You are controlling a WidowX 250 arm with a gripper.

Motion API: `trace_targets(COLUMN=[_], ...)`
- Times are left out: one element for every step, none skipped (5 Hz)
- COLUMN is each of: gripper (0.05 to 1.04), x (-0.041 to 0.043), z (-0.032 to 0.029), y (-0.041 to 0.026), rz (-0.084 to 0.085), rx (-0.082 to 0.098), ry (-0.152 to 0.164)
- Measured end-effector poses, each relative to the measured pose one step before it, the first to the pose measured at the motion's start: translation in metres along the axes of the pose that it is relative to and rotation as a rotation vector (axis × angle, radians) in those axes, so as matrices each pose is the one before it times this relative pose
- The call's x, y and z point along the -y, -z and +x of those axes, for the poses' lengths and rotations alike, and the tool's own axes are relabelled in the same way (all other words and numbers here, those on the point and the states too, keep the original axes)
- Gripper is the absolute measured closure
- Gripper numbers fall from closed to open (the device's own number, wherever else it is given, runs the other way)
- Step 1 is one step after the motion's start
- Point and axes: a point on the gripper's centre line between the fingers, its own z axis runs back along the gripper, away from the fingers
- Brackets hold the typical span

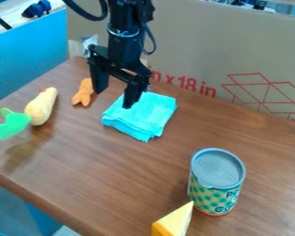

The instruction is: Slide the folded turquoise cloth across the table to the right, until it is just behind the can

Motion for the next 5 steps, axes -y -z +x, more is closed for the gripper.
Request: trace_targets(gripper=[0.083, 0.083, 0.083, 0.083, 0.083], x=[-0.00067, -0.00016, 0.00406, 0.00751, -0.00165], z=[0.01263, 0.01465, 0.01162, 0.01191, 0.00691], y=[0.01123, 0.01258, 0.01409, 0.00699, 0.01209], rz=[-0.0085, 0.0165, 0.0004, -0.0056, 0.0039], rx=[0.0398, 0.0051, -0.0376, -0.0316, -0.0384], ry=[-0.0256, -0.0313, -0.0310, -0.0285, -0.0344])
